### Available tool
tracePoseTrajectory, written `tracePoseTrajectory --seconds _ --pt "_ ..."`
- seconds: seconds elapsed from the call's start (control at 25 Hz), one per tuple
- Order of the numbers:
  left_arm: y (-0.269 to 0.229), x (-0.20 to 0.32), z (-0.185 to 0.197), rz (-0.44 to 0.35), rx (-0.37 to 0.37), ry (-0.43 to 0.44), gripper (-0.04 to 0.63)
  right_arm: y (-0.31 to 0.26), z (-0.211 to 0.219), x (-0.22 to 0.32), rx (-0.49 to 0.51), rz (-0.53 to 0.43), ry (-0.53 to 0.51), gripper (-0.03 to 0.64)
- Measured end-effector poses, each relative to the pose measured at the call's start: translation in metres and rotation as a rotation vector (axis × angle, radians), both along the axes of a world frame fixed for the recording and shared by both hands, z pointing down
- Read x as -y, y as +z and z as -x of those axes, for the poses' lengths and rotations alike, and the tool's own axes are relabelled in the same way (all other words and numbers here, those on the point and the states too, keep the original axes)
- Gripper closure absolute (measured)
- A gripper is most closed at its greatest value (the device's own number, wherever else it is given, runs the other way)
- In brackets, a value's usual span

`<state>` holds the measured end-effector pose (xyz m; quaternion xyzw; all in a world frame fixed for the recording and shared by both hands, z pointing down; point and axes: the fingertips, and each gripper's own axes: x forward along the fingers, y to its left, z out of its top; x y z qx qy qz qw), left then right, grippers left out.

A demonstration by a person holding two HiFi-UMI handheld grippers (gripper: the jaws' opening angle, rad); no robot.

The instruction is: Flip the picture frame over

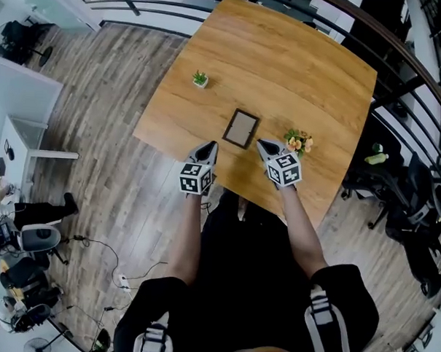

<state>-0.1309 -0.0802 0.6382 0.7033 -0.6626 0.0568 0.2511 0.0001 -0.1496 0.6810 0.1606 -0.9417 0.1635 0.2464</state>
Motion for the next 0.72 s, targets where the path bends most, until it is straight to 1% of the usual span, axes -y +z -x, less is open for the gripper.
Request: tracePoseTrajectory --seconds 0.12,0.32,0.6,0.72 --pt "0.008 0.013 0.010 0.006 -0.019 0.021 0.565 0.005 0.005 0.001 -0.018 -0.002 0.012 0.609" --pt "0.012 0.039 0.021 0.005 -0.032 0.073 0.565 0.008 0.013 0.017 -0.027 0.002 0.065 0.609" --pt "0.033 0.055 0.030 0.027 -0.080 0.140 0.565 0.020 0.023 0.029 -0.038 0.016 0.131 0.609" --pt "0.044 0.061 0.033 0.046 -0.067 0.162 0.563 0.028 0.026 0.031 -0.046 0.028 0.153 0.609"
